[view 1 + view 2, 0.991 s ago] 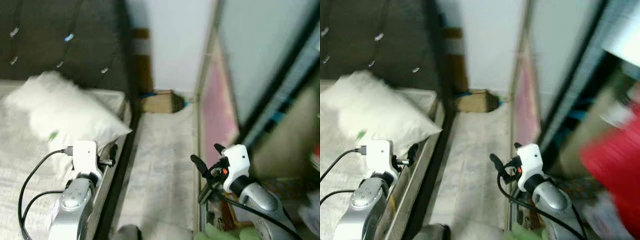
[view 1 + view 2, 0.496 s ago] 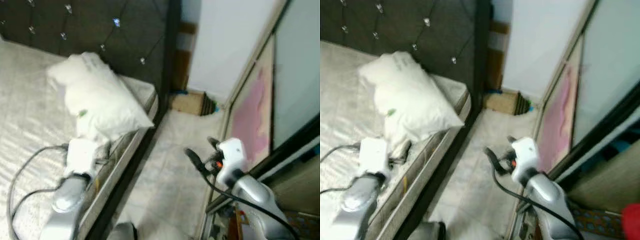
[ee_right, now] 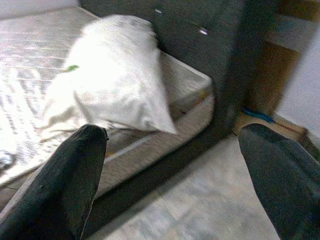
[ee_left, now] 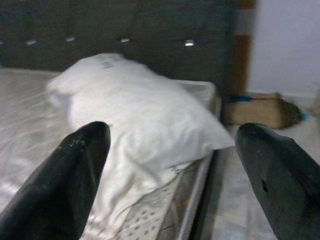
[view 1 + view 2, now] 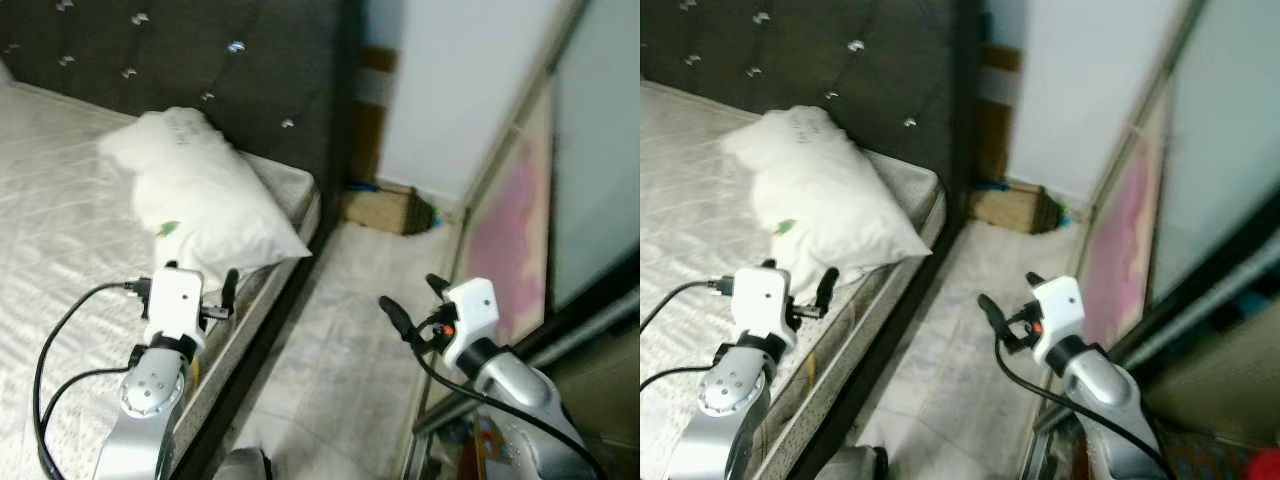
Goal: Clean up the room
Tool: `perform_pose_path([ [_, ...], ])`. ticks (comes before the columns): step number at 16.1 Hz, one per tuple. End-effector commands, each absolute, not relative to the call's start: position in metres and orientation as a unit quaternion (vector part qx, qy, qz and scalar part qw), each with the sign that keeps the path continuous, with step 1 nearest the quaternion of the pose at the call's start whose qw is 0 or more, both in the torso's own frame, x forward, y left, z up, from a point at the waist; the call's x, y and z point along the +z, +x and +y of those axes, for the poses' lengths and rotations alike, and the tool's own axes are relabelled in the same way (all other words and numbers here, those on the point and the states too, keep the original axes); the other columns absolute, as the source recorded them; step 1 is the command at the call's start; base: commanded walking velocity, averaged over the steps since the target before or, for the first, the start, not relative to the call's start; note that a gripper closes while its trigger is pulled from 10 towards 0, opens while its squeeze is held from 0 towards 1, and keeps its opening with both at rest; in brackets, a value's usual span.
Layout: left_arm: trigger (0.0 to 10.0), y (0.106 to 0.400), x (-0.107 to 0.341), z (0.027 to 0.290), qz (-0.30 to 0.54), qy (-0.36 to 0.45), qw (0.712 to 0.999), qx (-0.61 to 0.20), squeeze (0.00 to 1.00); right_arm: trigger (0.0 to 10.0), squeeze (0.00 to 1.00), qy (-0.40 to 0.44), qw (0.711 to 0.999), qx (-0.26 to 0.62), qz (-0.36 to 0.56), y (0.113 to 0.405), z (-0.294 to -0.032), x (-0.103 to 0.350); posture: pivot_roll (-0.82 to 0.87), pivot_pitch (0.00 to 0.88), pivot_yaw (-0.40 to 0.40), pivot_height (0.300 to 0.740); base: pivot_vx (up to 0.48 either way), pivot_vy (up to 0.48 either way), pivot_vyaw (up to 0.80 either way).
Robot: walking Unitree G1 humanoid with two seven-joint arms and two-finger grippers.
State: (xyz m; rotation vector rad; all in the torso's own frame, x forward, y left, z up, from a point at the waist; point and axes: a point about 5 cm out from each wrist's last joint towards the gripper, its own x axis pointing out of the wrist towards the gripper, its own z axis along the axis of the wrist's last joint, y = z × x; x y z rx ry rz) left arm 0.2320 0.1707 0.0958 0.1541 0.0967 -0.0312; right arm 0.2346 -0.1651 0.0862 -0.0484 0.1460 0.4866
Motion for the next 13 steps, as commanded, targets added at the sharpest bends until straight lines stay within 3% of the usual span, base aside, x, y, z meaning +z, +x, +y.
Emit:
perform_pose_path([
  [1, 10.0, 0.2308, 0.0953, 0.1695, 0.051, 0.06, 0.997, -0.015, 0.0, 10.0, 0.0, -0.028, 0.967, 0.242, 0.073, 0.234, -0.1675, 0.0858, 0.02, 0.069, -0.033, 0.74, 0.0, 0.0, 0.79],
  [9, 10.0, 0.2293, 0.09, 0.1692, 0.055, 0.062, 0.996, -0.039, 0.0, 10.0, 0.0, -0.033, 0.97, 0.233, 0.065, 0.2412, -0.1704, 0.0855, 0.02, 0.061, -0.036, 0.74, 0.0, 0.0, 0.79],
  [13, 10.0, 0.2302, 0.0898, 0.1709, 0.053, 0.06, 0.996, -0.036, 0.0, 10.0, 0.0, -0.034, 0.974, 0.216, 0.059, 0.2434, -0.1731, 0.0864, 0.02, 0.066, -0.034, 0.74, 0.0, 0.0, 0.24],
])
